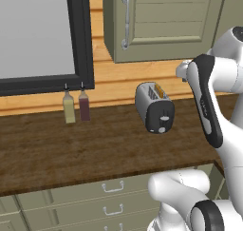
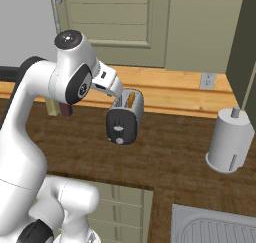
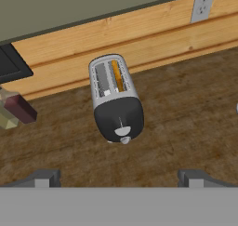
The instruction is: Start the toaster. Once the lever pops up, take the bread to the plate on the dining counter.
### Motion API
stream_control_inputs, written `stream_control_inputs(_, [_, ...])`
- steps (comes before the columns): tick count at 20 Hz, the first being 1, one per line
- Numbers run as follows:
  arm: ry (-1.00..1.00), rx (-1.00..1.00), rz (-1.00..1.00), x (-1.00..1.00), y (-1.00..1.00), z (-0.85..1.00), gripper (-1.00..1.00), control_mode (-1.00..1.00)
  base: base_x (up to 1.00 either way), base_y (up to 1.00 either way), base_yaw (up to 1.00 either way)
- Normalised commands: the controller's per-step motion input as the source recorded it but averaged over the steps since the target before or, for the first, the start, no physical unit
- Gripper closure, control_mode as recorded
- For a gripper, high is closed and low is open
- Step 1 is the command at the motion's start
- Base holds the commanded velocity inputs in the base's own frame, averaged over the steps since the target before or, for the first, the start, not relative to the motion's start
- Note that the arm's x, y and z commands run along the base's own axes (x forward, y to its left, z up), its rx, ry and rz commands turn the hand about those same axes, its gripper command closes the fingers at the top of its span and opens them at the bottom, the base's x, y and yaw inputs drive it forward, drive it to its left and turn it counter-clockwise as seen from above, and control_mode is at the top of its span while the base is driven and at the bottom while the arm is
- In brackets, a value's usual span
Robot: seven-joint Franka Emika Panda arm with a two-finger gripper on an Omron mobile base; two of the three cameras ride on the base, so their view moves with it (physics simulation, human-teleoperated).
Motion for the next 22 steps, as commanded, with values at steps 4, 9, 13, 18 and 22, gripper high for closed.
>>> stream_control_inputs(4, [0.00, 0.00, 0.00, 0.00, 0.00, 0.00, -1.00, -1.00, 0.00, 0.00, 0.00])
stream_control_inputs(9, [0.00, 0.00, 0.00, 0.00, 0.00, 0.00, -1.00, -1.00, 0.00, 0.00, 0.00])
stream_control_inputs(13, [0.00, 0.00, 0.00, 0.00, 0.00, 0.00, -1.00, -1.00, 0.00, 0.00, 0.00])
stream_control_inputs(18, [0.00, 0.00, 0.00, 0.00, 0.00, 0.00, -1.00, -1.00, 0.00, 0.00, 0.00])
stream_control_inputs(22, [0.00, 0.00, 0.00, 0.00, 0.00, 0.00, -1.00, -1.00, 0.00, 0.00, 0.00])
